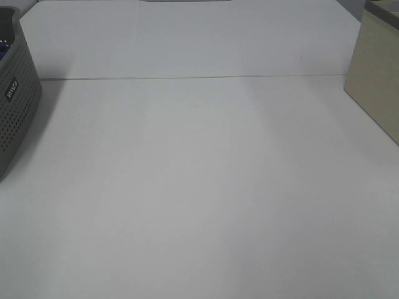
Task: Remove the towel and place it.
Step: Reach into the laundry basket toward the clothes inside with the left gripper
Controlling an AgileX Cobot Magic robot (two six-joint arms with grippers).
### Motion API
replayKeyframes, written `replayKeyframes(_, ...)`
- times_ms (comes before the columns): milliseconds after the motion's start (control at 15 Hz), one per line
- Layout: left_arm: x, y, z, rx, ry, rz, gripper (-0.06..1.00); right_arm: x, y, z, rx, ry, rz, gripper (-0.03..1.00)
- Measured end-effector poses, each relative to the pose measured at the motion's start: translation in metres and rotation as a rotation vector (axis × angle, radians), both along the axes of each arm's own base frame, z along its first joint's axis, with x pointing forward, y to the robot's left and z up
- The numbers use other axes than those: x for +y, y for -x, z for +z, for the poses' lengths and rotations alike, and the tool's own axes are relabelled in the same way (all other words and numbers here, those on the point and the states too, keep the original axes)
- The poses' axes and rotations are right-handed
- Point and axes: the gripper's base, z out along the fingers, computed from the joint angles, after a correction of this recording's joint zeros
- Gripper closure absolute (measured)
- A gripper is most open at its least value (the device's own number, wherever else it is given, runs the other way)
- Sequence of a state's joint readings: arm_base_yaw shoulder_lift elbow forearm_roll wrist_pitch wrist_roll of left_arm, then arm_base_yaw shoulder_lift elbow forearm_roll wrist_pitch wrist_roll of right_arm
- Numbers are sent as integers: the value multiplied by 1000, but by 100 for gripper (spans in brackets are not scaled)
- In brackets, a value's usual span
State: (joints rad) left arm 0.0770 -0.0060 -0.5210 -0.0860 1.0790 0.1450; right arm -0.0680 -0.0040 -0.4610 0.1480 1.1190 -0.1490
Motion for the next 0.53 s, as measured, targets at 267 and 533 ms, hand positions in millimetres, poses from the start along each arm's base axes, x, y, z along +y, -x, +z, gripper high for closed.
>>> replayKeyframes(267, 0, 0, 0, 0, -1, 0, -5, 0, 0, 0, 0, 0, 0, 22)
replayKeyframes(533, 0, 0, 0, 0, -5, -3, -5, 0, 0, 0, 0, 0, 0, 22)
